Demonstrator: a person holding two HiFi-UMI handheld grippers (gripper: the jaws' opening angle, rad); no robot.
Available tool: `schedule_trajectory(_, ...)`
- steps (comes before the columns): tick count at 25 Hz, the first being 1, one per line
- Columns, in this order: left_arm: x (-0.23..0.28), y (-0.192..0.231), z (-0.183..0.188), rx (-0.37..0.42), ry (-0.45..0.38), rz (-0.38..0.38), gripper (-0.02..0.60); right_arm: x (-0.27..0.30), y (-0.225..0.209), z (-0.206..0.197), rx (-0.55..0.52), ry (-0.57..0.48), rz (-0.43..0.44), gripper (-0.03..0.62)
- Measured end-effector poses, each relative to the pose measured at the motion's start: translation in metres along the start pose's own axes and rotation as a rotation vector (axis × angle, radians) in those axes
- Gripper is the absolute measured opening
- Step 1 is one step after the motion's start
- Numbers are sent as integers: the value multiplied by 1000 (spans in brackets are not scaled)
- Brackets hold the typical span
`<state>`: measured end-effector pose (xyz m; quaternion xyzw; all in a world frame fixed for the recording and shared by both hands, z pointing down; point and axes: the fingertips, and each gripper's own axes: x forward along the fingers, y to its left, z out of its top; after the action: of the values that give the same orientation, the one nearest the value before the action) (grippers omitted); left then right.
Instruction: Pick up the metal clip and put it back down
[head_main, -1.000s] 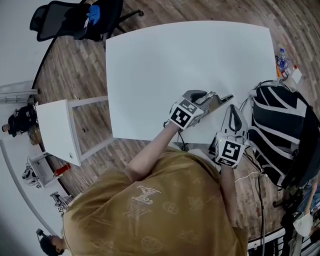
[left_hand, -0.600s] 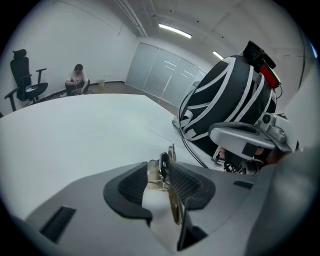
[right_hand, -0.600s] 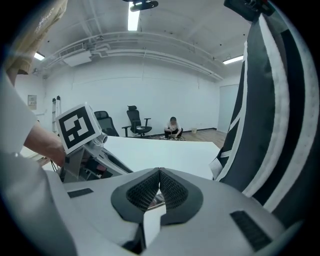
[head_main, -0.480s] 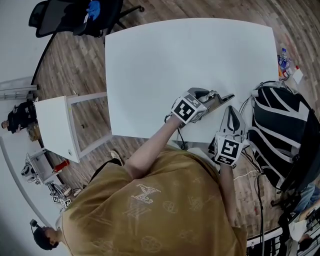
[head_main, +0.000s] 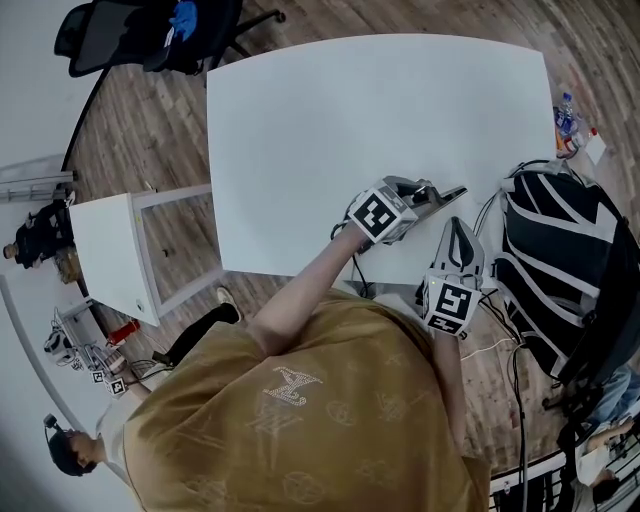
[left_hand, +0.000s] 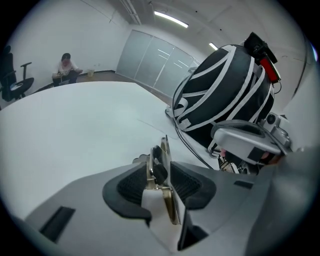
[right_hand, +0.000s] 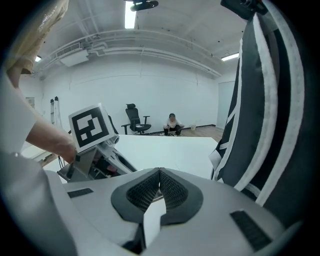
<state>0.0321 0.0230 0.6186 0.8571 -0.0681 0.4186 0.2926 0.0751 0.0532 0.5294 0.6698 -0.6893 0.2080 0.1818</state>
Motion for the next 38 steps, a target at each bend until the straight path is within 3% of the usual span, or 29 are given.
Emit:
schedule_trajectory(30, 18, -19, 6, 125, 136, -116, 141, 18, 2, -3, -8, 28, 23, 6)
schedule_trajectory(38, 20, -20, 6, 61, 137, -128, 129, 17, -1, -1, 2, 24, 10, 6)
